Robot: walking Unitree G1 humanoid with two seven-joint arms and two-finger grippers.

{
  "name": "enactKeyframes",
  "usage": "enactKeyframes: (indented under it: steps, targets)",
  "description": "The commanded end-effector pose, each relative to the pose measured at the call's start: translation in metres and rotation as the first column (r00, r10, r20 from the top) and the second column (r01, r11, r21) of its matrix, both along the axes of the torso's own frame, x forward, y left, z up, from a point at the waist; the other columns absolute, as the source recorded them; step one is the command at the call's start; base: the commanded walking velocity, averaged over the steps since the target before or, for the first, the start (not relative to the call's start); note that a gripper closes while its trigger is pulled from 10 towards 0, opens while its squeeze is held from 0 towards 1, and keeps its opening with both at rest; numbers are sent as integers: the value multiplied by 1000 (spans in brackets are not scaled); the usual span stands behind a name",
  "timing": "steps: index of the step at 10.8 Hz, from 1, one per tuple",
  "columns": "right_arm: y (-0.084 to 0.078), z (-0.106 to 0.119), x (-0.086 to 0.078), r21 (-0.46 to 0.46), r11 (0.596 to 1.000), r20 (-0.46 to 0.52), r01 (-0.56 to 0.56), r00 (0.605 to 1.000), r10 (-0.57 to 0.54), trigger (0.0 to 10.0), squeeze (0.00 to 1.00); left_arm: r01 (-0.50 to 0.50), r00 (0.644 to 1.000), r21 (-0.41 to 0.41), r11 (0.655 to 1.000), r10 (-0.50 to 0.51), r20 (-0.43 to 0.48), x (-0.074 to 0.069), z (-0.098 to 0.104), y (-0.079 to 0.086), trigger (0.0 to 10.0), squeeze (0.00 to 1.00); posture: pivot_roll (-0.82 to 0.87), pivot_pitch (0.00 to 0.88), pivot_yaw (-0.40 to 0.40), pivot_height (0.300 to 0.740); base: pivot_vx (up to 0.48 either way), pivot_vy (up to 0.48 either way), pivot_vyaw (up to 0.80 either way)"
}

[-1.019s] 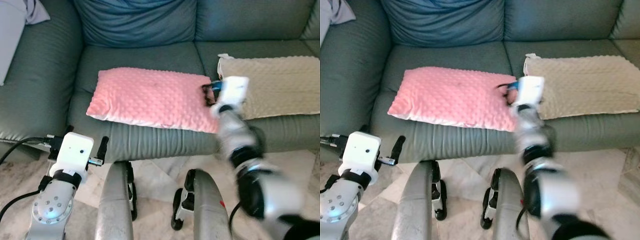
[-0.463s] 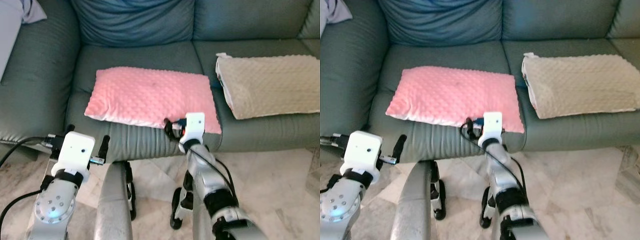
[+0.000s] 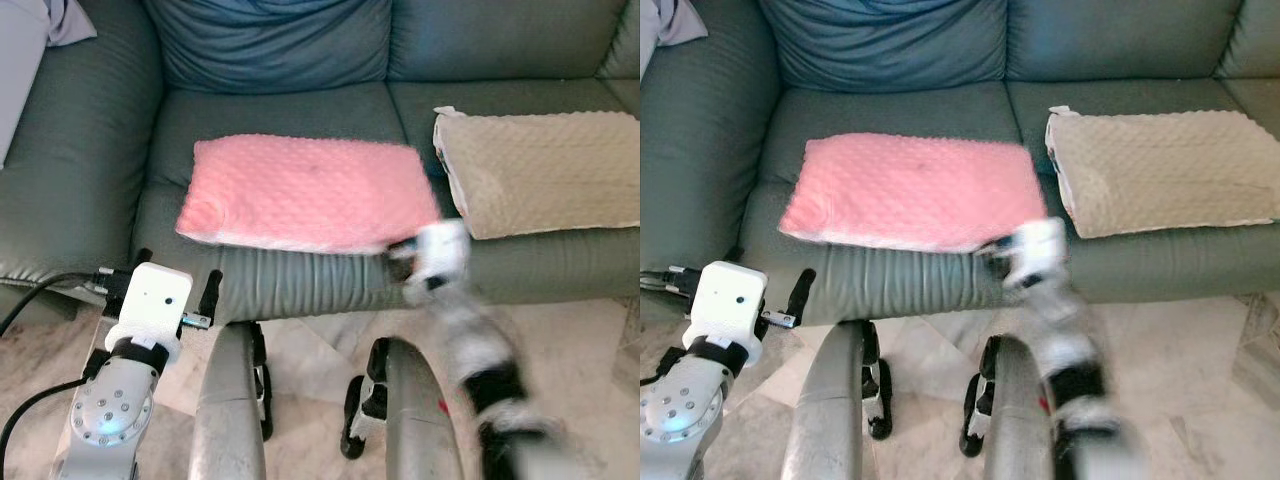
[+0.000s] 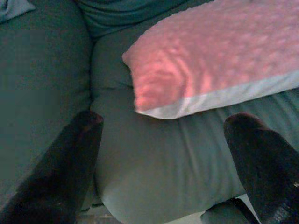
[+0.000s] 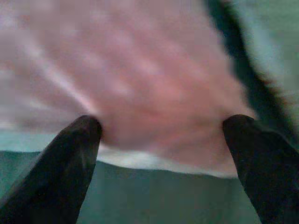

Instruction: Move the pillow to the sofa

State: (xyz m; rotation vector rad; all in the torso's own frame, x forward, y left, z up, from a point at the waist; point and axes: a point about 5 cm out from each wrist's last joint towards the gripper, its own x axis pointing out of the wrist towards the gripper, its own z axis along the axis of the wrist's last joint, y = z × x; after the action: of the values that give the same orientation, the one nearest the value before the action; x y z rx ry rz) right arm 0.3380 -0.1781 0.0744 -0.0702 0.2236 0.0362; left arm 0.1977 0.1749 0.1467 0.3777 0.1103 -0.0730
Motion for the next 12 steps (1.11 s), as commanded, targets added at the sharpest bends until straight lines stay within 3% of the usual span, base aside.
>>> enactKeyframes:
  steps: [1,2,3,5,6,7,9,10,12]
  targets:
    - [-11,-10,-3,11,999,-47,33,998,-33,10000,0,-5,1000,10,1000,5,-23,-2,-3,2,10000,0,248,301,2,616,0,0,0]
    - [-30,-5,2,-7,997,-61,74,995,-75,10000,0,-5,1000,14,1000,5,-22,-1,-3,3,10000,0,248,301,4,616,0,0,0]
    - [-35,-3,5,4,996,-67,85,994,-84,10000,0,-6,1000,17,1000,6,-23,0,-4,4,10000,0,251,296,4,616,0,0,0]
    - [-12,2,11,126,992,-17,-17,1000,19,10000,0,-14,1000,15,1000,14,-19,5,-7,4,10000,0,229,267,-4,616,0,0,0]
    - [9,7,12,166,980,42,-111,994,106,10000,0,-11,1000,-4,1000,11,1,15,-10,-3,10000,0,191,217,-17,616,0,0,0]
    - [17,11,12,172,973,70,-151,987,141,10000,0,-7,1000,-12,1000,7,16,22,-10,-6,10000,0,181,202,-18,616,0,0,0]
    - [43,23,-3,92,958,187,-270,950,250,10000,0,7,996,-28,1000,-4,90,49,-10,-16,10000,0,98,80,-32,616,0,0,0]
    - [45,24,-20,69,947,229,-314,929,291,10000,0,0,994,-25,1000,3,113,57,-14,-12,10000,0,68,11,-34,616,0,0,0]
    - [44,25,-39,83,944,284,-319,916,284,10000,0,-6,994,-33,999,9,107,62,-25,-12,10000,0,46,0,-35,621,0,0,0]
